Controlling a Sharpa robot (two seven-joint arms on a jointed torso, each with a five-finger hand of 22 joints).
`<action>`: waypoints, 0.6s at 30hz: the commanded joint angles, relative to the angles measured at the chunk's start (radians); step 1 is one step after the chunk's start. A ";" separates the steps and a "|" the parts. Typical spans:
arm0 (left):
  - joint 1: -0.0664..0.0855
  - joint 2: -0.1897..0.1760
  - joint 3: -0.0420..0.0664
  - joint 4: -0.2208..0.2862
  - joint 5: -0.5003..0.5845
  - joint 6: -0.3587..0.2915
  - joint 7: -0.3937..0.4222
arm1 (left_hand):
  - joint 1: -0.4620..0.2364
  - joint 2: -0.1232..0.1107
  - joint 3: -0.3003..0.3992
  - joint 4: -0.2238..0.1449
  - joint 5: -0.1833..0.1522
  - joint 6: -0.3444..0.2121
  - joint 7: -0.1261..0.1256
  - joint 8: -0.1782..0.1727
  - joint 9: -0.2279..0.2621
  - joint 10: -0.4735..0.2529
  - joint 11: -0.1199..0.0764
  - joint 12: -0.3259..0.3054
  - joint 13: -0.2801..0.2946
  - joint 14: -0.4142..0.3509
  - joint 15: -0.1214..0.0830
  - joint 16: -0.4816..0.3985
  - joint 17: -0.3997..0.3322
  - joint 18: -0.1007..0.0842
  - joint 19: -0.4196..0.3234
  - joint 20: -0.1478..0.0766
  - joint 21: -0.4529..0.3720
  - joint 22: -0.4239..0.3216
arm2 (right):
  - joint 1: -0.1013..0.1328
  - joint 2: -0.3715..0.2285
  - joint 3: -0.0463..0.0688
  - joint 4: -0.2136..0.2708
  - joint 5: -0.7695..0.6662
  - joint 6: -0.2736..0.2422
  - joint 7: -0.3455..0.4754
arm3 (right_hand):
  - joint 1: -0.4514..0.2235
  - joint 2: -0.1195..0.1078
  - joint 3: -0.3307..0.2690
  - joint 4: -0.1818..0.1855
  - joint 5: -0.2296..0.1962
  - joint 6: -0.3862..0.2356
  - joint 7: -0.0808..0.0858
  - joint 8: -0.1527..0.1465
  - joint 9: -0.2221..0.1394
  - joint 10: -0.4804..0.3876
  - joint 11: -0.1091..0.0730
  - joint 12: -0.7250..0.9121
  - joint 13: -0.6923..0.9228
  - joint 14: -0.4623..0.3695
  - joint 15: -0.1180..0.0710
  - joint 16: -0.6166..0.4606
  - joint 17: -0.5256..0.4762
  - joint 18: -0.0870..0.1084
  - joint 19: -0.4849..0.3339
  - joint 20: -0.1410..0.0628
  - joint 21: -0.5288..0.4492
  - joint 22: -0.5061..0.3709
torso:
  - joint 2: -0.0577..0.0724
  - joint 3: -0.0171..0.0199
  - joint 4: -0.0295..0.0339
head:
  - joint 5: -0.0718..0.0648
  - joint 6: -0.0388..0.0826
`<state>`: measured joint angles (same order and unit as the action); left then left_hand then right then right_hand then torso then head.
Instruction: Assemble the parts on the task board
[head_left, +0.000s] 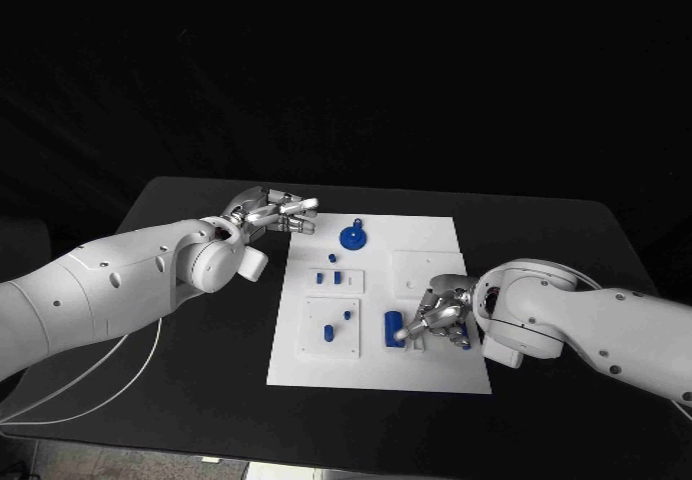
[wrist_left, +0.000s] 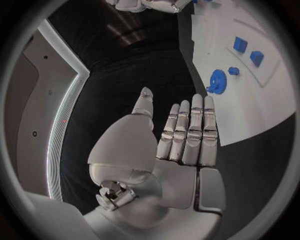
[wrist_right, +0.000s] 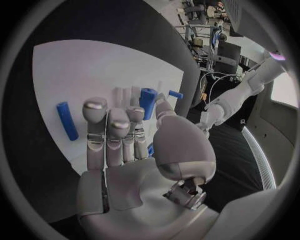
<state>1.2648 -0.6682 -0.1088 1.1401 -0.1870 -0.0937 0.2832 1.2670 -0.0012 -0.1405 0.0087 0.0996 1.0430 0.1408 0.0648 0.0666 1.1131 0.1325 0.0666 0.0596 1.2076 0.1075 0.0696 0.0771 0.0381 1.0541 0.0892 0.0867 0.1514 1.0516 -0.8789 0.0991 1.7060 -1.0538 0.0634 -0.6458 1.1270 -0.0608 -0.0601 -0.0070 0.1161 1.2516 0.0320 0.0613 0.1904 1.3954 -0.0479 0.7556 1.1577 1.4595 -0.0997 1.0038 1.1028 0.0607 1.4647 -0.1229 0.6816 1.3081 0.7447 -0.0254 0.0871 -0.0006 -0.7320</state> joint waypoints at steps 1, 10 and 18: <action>0.001 0.001 0.000 0.002 -0.002 0.014 0.004 | 0.002 0.000 0.001 0.004 -0.004 -0.004 0.001 -0.001 -0.001 -0.005 0.000 -0.001 0.001 -0.006 0.003 -0.002 0.001 0.003 0.000 0.004 0.006 -0.001 | -0.001 0.000 0.000 0.004 -0.002 0.039 0.018 | 0.003 -0.007 0.006 0.000 -0.005 0.002 0.001 0.003 -0.001 -0.006 -0.001 0.007 0.001 0.003 0.001 -0.002 -0.001 -0.008 0.049 0.002 -0.002 0.077 | 0.000 -0.0008 0.0006 | 0.000 -0.003; 0.001 0.000 0.000 0.002 -0.002 0.013 0.004 | 0.002 0.000 0.001 0.004 -0.004 -0.004 0.001 -0.001 -0.001 -0.005 0.000 -0.001 0.001 -0.006 0.003 -0.002 0.001 0.003 0.000 0.004 0.006 -0.001 | -0.001 0.013 0.000 -0.003 -0.027 0.021 0.003 | 0.011 0.005 0.039 -0.010 -0.023 0.011 -0.003 0.002 -0.001 0.000 -0.003 0.021 0.008 0.003 -0.001 -0.001 -0.002 -0.009 0.050 0.001 -0.002 0.077 | 0.000 -0.0016 0.0001 | 0.000 -0.005; 0.001 0.000 0.000 0.002 -0.002 0.013 0.004 | 0.002 0.000 0.001 0.004 -0.004 -0.004 0.001 -0.001 -0.001 -0.005 0.000 -0.001 0.001 -0.006 0.003 -0.002 0.001 0.003 0.000 0.004 0.006 -0.001 | -0.002 0.029 0.000 -0.016 -0.066 -0.017 -0.022 | 0.000 0.012 0.143 -0.019 -0.060 0.018 -0.007 0.002 -0.007 0.004 -0.006 0.025 0.010 0.004 -0.001 0.005 0.000 -0.011 0.051 -0.001 0.004 0.077 | 0.000 -0.0017 0.0004 | 0.001 -0.006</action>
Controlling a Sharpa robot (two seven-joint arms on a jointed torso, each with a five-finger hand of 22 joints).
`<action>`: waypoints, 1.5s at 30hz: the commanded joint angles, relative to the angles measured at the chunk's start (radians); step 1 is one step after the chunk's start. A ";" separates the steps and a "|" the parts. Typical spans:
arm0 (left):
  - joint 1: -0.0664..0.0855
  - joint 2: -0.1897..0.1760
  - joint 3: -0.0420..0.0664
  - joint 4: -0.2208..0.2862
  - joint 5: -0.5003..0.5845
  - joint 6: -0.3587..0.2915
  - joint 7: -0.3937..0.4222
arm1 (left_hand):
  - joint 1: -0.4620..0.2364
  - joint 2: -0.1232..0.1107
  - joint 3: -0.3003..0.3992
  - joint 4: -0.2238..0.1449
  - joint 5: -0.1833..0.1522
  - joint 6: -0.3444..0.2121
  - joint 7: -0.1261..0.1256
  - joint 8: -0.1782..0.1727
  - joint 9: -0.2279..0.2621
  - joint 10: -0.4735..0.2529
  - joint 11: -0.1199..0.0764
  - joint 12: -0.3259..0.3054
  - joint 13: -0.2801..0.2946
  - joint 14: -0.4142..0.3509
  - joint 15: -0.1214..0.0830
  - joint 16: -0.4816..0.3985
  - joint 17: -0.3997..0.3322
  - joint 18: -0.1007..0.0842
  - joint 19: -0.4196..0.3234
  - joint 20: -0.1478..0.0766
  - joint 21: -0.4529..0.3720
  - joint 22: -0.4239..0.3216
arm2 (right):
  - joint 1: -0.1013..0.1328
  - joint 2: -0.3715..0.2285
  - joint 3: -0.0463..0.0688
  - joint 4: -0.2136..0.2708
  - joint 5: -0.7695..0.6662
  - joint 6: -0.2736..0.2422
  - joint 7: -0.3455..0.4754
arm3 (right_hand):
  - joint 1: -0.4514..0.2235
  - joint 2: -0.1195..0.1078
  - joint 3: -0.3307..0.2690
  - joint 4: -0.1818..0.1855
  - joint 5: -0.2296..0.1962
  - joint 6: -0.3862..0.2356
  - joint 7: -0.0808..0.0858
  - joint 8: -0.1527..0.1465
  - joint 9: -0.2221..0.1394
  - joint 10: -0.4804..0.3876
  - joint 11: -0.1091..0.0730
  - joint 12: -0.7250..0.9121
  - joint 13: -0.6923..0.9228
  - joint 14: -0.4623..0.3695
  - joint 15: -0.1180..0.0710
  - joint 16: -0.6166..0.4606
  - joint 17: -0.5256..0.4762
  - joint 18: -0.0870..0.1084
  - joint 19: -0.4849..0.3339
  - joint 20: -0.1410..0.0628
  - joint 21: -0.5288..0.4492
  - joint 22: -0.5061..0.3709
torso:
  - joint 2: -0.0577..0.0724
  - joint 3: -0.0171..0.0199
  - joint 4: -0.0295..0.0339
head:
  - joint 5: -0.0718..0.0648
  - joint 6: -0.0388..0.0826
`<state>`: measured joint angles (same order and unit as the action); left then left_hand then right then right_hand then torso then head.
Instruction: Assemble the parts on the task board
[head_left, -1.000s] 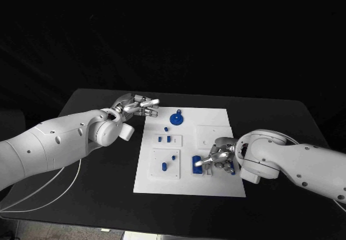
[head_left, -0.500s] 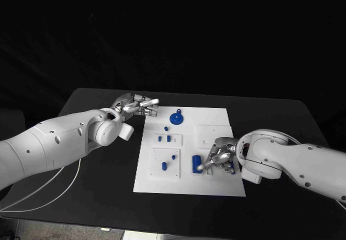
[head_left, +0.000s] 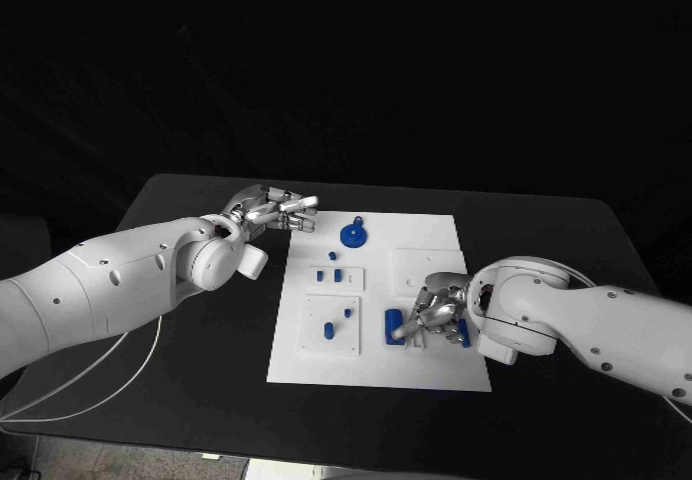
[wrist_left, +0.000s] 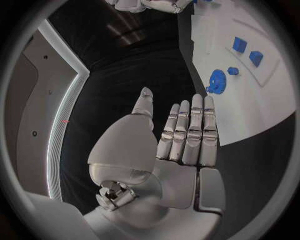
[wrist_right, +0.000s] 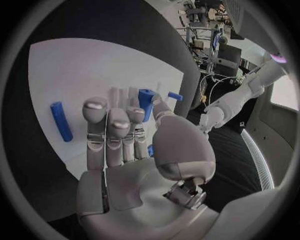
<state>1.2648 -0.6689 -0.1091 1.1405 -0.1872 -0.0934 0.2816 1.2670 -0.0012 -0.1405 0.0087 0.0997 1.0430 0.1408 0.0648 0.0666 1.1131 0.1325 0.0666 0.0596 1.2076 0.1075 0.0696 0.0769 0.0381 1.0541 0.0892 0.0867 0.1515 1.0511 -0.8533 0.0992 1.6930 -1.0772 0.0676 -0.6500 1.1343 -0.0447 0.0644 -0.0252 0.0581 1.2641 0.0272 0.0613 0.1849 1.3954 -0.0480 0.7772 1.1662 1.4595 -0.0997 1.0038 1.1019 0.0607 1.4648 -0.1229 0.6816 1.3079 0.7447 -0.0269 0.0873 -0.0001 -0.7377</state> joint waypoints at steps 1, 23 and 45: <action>0.001 0.001 0.001 0.002 -0.002 0.013 0.005 | 0.002 0.000 0.001 0.004 -0.004 -0.004 0.001 -0.001 -0.001 -0.005 0.000 -0.001 0.001 -0.006 0.003 -0.002 0.001 0.003 0.000 0.004 0.006 -0.001 | -0.002 0.006 0.000 -0.005 -0.045 -0.026 -0.021 | -0.002 0.005 0.027 -0.005 -0.003 0.006 -0.003 0.002 -0.002 0.004 -0.007 0.004 0.002 0.004 -0.002 0.005 0.001 -0.011 0.051 -0.001 0.004 0.077 | 0.000 -0.0002 0.0002 | 0.000 -0.001; 0.001 0.001 0.001 0.001 -0.002 0.013 0.004 | 0.000 0.004 0.000 0.005 -0.004 -0.003 0.000 -0.001 -0.001 -0.005 0.000 -0.001 0.001 -0.006 0.003 -0.002 0.001 0.003 0.000 0.004 0.008 -0.004 | -0.005 -0.030 0.025 -0.001 0.016 -0.104 0.024 | -0.038 -0.047 0.106 0.066 -0.003 -0.013 0.005 0.001 -0.006 0.006 -0.003 0.004 0.005 0.003 -0.002 0.004 -0.006 -0.010 0.051 -0.002 0.012 0.077 | 0.000 0.0027 -0.0013 | -0.009 0.002; 0.000 -0.041 0.001 0.053 0.038 -0.015 0.017 | -0.003 0.013 -0.005 -0.009 0.005 0.003 -0.003 -0.001 -0.001 0.033 -0.010 -0.001 0.001 0.007 -0.003 -0.002 0.001 -0.001 0.004 -0.002 0.013 -0.004 | -0.006 -0.204 0.052 0.019 -0.019 -0.003 -0.063 | -0.014 0.011 0.212 -0.119 -0.004 -0.014 -0.005 0.003 0.045 0.005 -0.002 0.004 -0.006 0.004 0.005 -0.003 -0.017 -0.019 0.048 0.005 -0.018 0.074 | -0.001 0.0009 -0.0072 | -0.053 0.018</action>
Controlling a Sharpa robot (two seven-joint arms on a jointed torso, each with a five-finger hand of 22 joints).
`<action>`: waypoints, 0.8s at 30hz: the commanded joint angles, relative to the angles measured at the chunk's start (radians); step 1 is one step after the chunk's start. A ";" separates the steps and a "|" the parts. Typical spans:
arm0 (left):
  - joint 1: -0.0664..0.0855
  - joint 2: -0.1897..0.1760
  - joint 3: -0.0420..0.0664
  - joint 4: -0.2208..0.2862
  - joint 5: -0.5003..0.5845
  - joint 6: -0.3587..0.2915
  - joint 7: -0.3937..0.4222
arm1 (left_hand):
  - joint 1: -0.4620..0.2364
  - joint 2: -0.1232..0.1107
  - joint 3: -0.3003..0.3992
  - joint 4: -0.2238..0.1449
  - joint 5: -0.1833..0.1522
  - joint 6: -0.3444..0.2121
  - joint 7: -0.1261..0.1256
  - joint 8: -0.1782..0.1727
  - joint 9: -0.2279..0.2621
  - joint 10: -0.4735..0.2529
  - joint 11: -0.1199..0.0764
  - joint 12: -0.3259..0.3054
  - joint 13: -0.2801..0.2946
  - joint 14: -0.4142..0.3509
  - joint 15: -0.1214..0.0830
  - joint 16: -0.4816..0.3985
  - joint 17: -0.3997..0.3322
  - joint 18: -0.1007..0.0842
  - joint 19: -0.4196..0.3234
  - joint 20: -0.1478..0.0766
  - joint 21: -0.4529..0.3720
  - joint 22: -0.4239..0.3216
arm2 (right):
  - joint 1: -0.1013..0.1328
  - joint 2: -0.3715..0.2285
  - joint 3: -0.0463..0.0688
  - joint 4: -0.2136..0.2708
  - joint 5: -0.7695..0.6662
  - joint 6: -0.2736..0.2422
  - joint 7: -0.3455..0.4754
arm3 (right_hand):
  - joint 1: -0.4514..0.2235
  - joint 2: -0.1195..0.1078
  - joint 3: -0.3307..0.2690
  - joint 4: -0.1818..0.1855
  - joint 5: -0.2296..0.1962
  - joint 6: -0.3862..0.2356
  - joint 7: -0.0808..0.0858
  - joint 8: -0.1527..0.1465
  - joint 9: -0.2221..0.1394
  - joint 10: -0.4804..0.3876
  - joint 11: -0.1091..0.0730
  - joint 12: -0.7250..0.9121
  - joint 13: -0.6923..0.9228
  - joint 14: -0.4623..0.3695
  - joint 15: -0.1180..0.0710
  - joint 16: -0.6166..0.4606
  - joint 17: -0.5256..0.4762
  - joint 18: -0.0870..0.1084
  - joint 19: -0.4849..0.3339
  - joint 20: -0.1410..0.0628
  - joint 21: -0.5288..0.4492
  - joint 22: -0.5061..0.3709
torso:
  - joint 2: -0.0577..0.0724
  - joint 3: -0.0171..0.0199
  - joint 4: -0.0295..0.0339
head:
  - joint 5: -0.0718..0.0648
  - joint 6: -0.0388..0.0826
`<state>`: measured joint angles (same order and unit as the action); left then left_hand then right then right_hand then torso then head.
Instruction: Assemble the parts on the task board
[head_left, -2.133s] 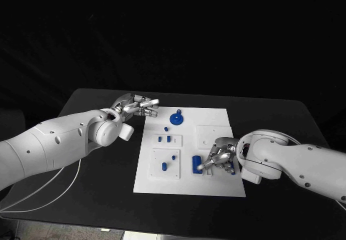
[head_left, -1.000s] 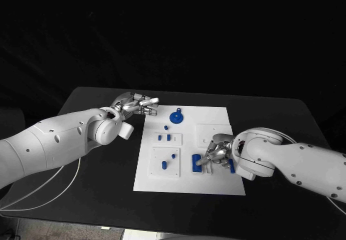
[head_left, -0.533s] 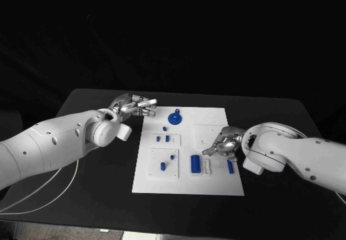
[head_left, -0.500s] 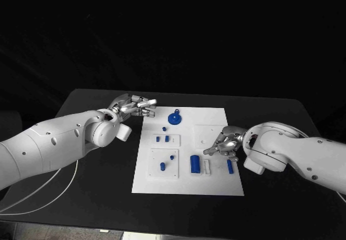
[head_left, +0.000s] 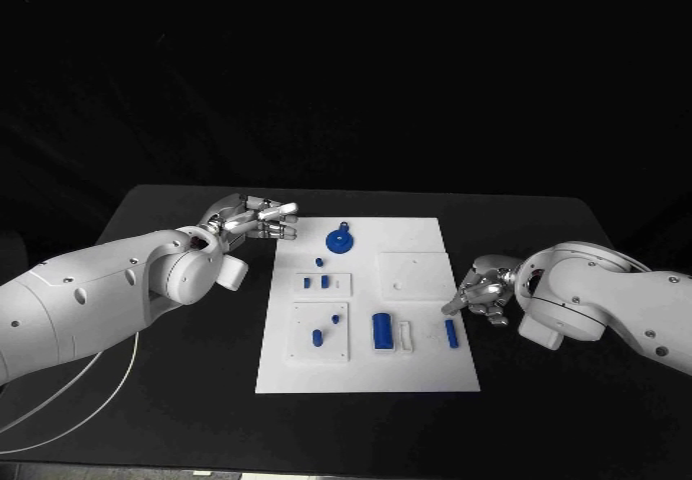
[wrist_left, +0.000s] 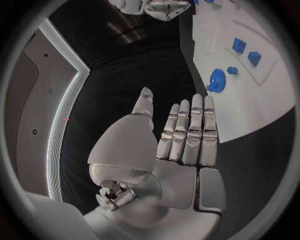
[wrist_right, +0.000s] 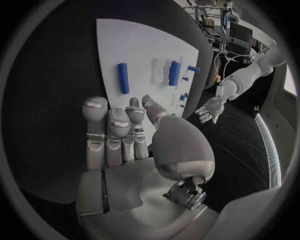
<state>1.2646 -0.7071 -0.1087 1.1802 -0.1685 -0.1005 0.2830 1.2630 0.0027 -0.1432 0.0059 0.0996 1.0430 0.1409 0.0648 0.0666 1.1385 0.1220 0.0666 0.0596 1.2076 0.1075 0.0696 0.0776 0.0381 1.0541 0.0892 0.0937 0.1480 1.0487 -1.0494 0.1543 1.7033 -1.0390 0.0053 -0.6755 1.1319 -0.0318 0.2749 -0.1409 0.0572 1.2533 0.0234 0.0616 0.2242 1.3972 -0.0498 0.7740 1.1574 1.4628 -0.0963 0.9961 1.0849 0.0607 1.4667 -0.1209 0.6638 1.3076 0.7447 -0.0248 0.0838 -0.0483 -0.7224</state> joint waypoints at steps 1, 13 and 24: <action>0.001 -0.003 0.001 0.014 0.020 -0.008 0.016 | 0.001 0.009 -0.003 -0.006 0.005 0.003 -0.003 -0.001 -0.001 0.008 0.000 -0.001 0.001 0.007 -0.003 -0.002 0.001 -0.001 0.004 -0.002 0.006 0.000 | -0.004 -0.009 -0.004 0.010 -0.061 0.061 -0.038 | -0.012 -0.002 0.001 -0.003 -0.003 -0.003 -0.001 0.002 0.006 0.004 -0.001 0.007 0.003 0.000 0.002 0.005 0.000 -0.019 0.046 0.003 0.000 0.075 | -0.001 -0.0010 -0.0049 | -0.004 0.003; -0.006 -0.012 0.000 0.043 0.008 -0.013 0.021 | 0.000 0.015 -0.009 -0.020 0.008 0.000 -0.005 -0.001 -0.001 0.042 -0.010 -0.002 0.001 0.037 -0.014 0.001 0.005 0.000 0.025 -0.013 0.027 0.010 | -0.031 0.003 -0.032 -0.006 -0.145 0.078 -0.046 | -0.043 -0.051 0.048 0.055 0.127 -0.009 -0.003 0.004 0.055 0.003 -0.004 0.013 0.012 0.000 0.000 0.013 0.006 -0.020 0.045 0.002 0.008 0.076 | -0.005 -0.0020 -0.0073 | -0.010 0.001; -0.007 -0.013 0.000 0.048 -0.009 -0.016 0.027 | -0.002 0.016 -0.012 -0.023 0.010 0.002 -0.005 -0.001 -0.001 0.049 -0.012 -0.001 0.001 0.039 -0.015 0.000 0.005 -0.003 0.020 -0.015 0.031 0.014 | -0.056 0.039 -0.038 -0.025 -0.179 0.059 -0.048 | -0.069 -0.126 0.045 0.179 -0.008 -0.037 0.012 0.002 0.069 0.006 0.004 0.019 0.019 0.000 0.003 0.018 0.010 -0.015 0.047 0.004 0.015 0.077 | -0.003 -0.0017 -0.0067 | -0.007 -0.004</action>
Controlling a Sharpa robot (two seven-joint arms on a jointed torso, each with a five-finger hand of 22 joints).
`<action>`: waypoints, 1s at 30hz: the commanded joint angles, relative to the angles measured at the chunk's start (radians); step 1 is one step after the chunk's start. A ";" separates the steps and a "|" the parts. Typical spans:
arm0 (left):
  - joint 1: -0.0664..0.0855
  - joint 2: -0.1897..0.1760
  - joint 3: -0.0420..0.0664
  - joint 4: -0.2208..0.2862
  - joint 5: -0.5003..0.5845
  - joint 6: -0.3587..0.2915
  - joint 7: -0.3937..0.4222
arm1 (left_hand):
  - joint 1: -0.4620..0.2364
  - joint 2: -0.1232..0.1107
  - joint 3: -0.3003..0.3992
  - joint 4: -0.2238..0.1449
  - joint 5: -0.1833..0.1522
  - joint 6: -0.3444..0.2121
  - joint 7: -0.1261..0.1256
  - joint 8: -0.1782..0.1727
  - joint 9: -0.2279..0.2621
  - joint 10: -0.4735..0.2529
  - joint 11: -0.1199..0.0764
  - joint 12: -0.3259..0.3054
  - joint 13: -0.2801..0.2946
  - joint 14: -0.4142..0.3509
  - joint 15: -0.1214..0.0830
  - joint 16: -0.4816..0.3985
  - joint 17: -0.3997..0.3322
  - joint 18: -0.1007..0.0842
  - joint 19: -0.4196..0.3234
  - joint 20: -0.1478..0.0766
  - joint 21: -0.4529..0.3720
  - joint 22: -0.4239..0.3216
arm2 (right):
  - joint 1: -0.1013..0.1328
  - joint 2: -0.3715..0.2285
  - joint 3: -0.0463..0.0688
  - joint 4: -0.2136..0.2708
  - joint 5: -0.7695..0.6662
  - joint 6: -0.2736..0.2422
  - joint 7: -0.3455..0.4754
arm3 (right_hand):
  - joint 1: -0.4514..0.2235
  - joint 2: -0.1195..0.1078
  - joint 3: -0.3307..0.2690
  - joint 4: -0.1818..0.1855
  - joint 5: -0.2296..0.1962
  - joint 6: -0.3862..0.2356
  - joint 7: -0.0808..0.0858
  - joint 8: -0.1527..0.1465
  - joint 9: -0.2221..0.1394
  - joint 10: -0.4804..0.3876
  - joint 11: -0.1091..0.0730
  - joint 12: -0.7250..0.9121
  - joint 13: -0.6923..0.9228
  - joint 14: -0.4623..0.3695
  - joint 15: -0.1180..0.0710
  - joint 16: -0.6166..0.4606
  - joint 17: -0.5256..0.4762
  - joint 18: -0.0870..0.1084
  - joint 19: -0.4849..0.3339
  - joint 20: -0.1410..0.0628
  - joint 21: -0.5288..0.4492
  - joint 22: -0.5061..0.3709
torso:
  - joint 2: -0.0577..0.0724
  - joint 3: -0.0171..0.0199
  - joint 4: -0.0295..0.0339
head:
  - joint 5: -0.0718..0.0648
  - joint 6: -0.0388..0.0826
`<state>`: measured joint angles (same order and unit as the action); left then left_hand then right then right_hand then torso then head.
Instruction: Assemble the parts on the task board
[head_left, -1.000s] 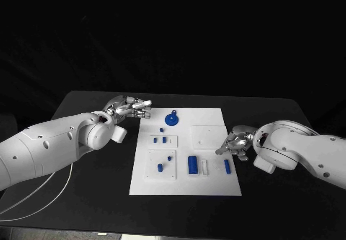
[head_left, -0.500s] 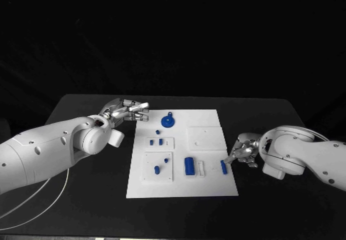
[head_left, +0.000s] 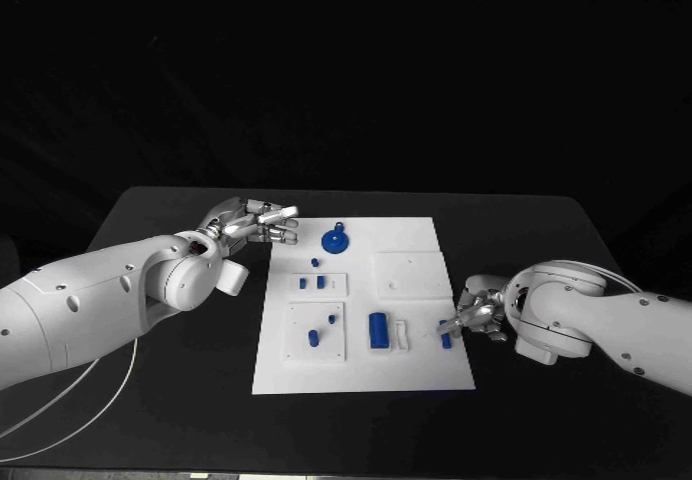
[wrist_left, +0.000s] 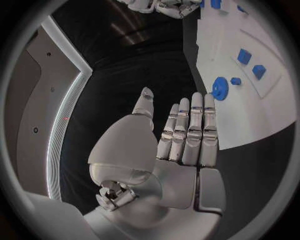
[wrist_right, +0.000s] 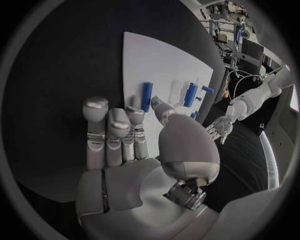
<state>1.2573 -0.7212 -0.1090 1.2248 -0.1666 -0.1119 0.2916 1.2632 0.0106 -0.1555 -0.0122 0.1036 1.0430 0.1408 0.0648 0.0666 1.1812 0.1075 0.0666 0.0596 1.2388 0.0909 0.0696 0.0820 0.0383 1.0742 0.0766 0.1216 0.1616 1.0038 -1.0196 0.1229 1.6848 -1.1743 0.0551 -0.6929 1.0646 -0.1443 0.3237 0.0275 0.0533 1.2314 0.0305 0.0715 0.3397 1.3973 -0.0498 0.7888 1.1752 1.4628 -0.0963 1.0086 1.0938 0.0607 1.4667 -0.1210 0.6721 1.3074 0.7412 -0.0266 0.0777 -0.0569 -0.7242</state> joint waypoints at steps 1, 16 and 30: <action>0.000 0.001 0.001 0.003 -0.011 -0.004 0.018 | -0.002 0.008 0.000 -0.005 0.006 0.002 -0.005 -0.001 -0.001 0.006 0.002 -0.001 0.001 0.008 0.001 0.000 0.001 -0.004 0.000 -0.003 0.003 0.001 | -0.011 0.011 -0.007 -0.007 -0.046 0.008 -0.031 | -0.004 -0.016 -0.005 0.015 -0.005 -0.015 0.005 -0.008 -0.047 0.006 0.004 0.004 0.001 0.000 0.003 0.006 0.001 -0.015 0.047 0.004 0.007 0.077 | 0.000 0.0003 -0.0007 | 0.002 -0.002; 0.000 -0.001 0.000 0.000 -0.014 0.004 0.005 | -0.004 0.008 -0.001 -0.005 0.004 0.000 -0.005 -0.001 -0.001 0.003 0.003 -0.002 0.001 0.006 0.002 0.000 0.000 -0.004 -0.003 -0.002 0.005 0.003 | -0.017 0.057 -0.024 -0.016 -0.167 0.067 -0.034 | 0.094 -0.016 0.015 -0.052 0.031 -0.023 0.009 -0.009 -0.063 -0.001 0.004 -0.007 0.008 0.000 0.003 -0.005 0.000 -0.014 0.044 0.004 -0.001 0.076 | 0.000 -0.0005 -0.0008 | 0.007 -0.010; 0.000 -0.004 0.000 -0.003 -0.015 0.011 -0.007 | -0.003 0.007 -0.001 -0.004 -0.001 -0.001 -0.004 -0.001 -0.001 -0.005 0.005 -0.002 0.001 0.003 0.003 0.000 0.000 -0.003 -0.008 -0.001 0.009 0.006 | -0.023 0.066 -0.029 -0.011 -0.214 0.071 -0.035 | 0.138 0.043 0.119 -0.310 0.238 -0.067 0.043 -0.009 -0.186 -0.030 0.016 -0.012 0.003 -0.005 0.010 -0.013 0.005 -0.001 0.038 0.011 -0.005 0.077 | 0.000 0.0002 -0.0014 | 0.007 -0.011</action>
<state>1.2569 -0.7254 -0.1093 1.2209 -0.1782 -0.1108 0.2842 1.2632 0.0106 -0.1555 -0.0122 0.1036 1.0430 0.1409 0.0648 0.0666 1.1775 0.1113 0.0666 0.0596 1.2385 0.0912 0.0696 0.0817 0.0382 1.0740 0.0767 0.1254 0.1660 0.9983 -0.9560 0.1082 1.6840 -1.3503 0.0863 -0.6825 1.1694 -0.1418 0.3204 -0.1676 0.2859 1.2097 0.0445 0.0703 0.8230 1.3740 -0.0337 0.7804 1.1797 1.4596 -0.0930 0.9990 1.0982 0.0607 1.4666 -0.1140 0.6663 1.3073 0.7413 -0.0267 0.0758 -0.0491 -0.7355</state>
